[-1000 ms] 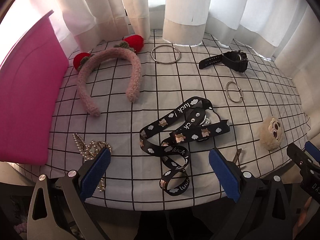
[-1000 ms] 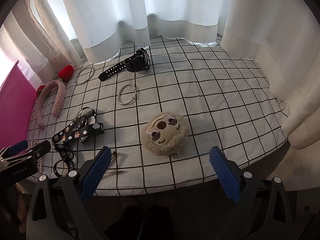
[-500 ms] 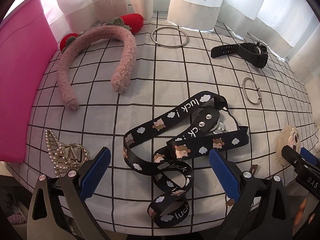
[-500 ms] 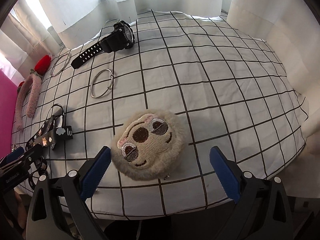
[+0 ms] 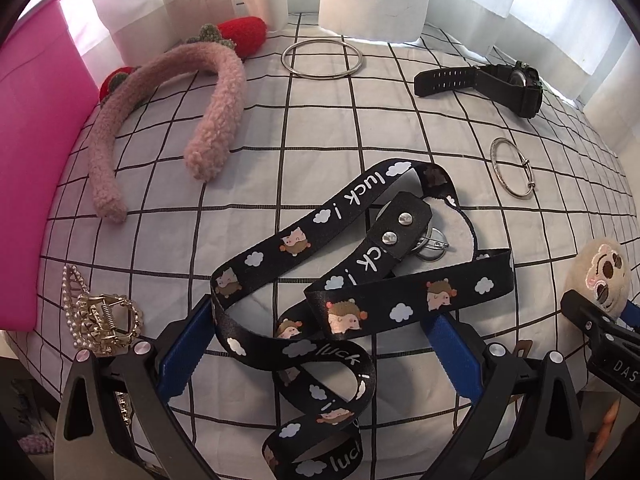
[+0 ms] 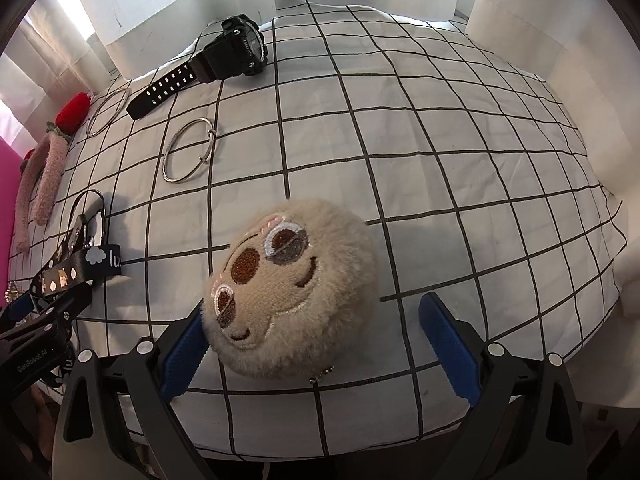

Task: Organize jewelry
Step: 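Grasp the plush sloth keychain with right tool while left tool grasps the black lanyard, then carry the plush keychain and lanyard over the pink tub with both tools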

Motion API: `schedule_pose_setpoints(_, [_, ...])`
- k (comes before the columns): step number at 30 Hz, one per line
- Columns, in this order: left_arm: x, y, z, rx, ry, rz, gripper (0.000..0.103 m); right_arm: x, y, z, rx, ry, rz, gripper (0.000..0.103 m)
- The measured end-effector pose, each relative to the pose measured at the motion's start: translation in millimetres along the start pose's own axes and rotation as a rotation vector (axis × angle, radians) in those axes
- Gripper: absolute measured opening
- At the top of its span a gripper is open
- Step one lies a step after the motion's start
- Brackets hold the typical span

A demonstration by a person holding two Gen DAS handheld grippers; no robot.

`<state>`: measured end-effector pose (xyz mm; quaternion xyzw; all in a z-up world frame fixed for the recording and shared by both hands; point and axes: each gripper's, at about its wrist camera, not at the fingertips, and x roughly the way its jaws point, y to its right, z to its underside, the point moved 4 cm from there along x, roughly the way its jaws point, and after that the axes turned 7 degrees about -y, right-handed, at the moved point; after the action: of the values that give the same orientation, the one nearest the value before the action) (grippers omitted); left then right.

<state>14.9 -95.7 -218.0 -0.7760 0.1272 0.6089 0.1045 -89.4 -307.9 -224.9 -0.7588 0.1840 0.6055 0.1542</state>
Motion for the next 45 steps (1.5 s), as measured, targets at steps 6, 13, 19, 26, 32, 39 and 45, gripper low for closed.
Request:
schedule_pose_setpoints(6, [-5.7, 1.8, 2.0, 0.001, 0.015, 0.002, 0.086, -0.5, 0.3, 1.6, -0.012, 0.019, -0.017, 0.092])
schedule_pose_setpoints(13, [-16.6, -2.4, 3.7, 0.013, 0.022, 0.023, 0.034, -9.1, 2.7, 1.6, -0.034, 0.029, 0.002, 0.061])
schedule_pose_setpoints(19, [-21.3, -3.0, 2.7, 0.037, 0.030, 0.052, 0.003, -14.3, -2.6, -2.3, -0.020, 0.045, -0.024, 0.051])
schedule_pose_setpoints(26, [-59.9, -4.6, -2.5, 0.052, 0.135, 0.091, 0.002, -32.8, -6.9, -0.6, -0.023, 0.100, -0.052, 0.051])
schedule_pose_setpoints(32, [-103.5, -10.8, -19.7, 0.048, 0.216, 0.140, 0.002, -61.4, -15.7, -8.9, -0.036, 0.166, -0.086, 0.051])
schedule_pose_setpoints(39, [-156.6, -26.7, -43.8, 0.037, 0.316, 0.185, 0.002, -97.5, -31.9, -22.8, -0.056, 0.240, -0.116, 0.051])
schedule_pose_setpoints(45, [-204.0, -41.1, -62.6, 0.038, 0.389, 0.216, 0.002, -135.4, -52.8, -36.3, -0.091, 0.313, -0.141, 0.051])
